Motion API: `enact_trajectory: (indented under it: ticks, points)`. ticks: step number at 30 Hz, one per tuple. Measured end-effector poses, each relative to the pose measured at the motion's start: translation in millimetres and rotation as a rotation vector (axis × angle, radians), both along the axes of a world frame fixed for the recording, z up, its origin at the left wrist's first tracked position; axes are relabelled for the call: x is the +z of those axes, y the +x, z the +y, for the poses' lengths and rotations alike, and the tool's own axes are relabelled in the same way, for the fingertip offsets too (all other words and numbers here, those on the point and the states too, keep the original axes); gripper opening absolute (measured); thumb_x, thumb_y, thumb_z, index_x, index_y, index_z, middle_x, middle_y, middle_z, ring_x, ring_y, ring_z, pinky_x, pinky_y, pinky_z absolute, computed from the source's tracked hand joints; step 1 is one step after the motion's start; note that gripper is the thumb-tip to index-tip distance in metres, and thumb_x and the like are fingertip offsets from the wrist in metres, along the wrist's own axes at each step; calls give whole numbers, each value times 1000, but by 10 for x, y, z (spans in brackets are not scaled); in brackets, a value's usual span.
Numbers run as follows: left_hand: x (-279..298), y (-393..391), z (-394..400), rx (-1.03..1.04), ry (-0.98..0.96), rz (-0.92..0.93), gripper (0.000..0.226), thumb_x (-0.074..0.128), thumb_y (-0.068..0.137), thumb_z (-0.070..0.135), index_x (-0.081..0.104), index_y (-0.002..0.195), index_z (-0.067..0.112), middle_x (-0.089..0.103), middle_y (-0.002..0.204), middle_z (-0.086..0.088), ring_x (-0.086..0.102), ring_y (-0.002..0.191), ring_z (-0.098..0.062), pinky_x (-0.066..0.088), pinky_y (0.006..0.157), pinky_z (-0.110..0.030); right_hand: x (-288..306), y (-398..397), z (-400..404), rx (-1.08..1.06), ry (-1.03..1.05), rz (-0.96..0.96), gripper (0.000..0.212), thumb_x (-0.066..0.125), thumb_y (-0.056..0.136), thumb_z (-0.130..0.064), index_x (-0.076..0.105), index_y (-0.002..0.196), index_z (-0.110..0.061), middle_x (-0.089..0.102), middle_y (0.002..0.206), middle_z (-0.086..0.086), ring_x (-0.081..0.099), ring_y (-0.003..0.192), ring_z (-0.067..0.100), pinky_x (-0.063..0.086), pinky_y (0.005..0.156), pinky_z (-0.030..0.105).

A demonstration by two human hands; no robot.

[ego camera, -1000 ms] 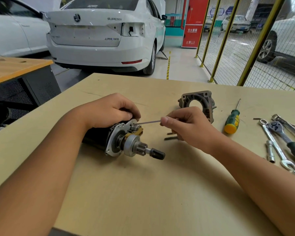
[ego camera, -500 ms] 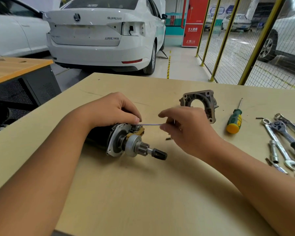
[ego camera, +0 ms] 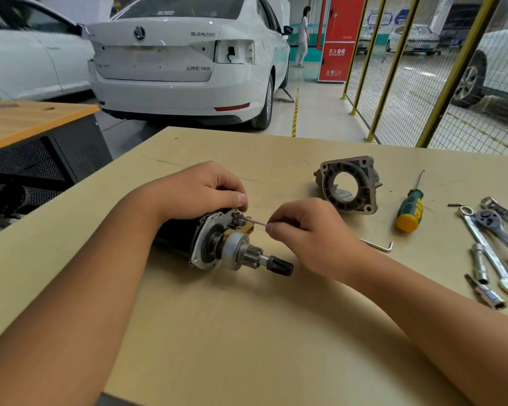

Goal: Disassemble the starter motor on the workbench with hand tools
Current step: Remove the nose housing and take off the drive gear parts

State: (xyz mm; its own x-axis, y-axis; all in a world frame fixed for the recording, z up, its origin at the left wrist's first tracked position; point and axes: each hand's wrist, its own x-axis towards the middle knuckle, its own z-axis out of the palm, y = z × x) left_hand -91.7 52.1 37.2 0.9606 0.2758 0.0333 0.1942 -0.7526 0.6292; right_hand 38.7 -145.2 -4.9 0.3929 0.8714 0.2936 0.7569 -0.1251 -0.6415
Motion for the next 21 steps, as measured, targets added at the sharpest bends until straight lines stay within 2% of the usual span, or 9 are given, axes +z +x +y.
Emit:
enact_trajectory:
  ticks: [3,6,8,10,12,14,18,20,21]
  points:
    - [7,-2,-14,5,5,1,19,63,103,20,81,97,21,79,97,5,73,98,-13,55,98,-48,-4,11,21,-23,-38,261,13,68,91,-23,77,83,-19,52,52,-10,44,51,7,36,54,27]
    - [13,-5,-10,-2,0,3,17,65,102,20,82,98,21,79,97,4,73,99,-15,54,100,-48,18,-15,26,-49,-49,422,13,70,89,-22,77,80,-17,47,53,-3,37,46,11,30,50,27]
    - [18,-14,-7,-26,-22,-1,13,70,97,25,83,96,24,79,100,3,72,101,-17,54,100,-48,62,-34,26,-50,-27,286,13,68,90,-21,76,81,-17,52,54,-7,41,47,9,35,52,27]
    - [21,-22,-14,-60,-66,-15,12,74,94,23,84,90,29,79,102,4,72,103,-15,55,100,-43,113,-53,-8,-16,-7,-119,15,62,94,-23,75,88,-17,60,63,-7,52,56,11,43,56,29]
    - [21,-18,-12,-87,-90,-24,18,75,94,15,84,88,30,79,104,5,72,104,-13,56,98,-38,151,-80,-60,23,-18,-575,18,55,98,-24,70,92,-16,62,71,-2,56,62,25,47,55,35]
    - [22,-14,-7,-128,-108,-5,17,74,95,12,84,94,25,79,108,5,72,105,-14,56,96,-34,181,-109,-87,48,-40,-798,14,56,96,-21,66,90,-14,53,69,0,51,55,32,44,48,35]
    - [50,13,-8,-187,-129,50,18,71,96,10,84,96,23,78,111,4,72,106,-14,55,92,-24,193,-149,-66,40,-21,-794,11,58,96,-21,63,88,-13,47,70,-1,50,56,33,46,49,37]
    - [63,34,-7,-199,-115,65,20,71,97,10,83,93,25,78,109,2,72,103,-15,54,90,-26,157,-146,-64,49,62,-587,18,59,97,-31,67,90,-15,55,71,-2,57,63,29,49,54,39]
    - [63,42,-4,-206,-109,71,20,70,97,10,83,93,25,78,107,0,72,102,-18,54,91,-29,145,-149,-68,50,90,-411,25,61,94,-42,70,92,-19,61,71,-3,60,66,23,49,56,39]
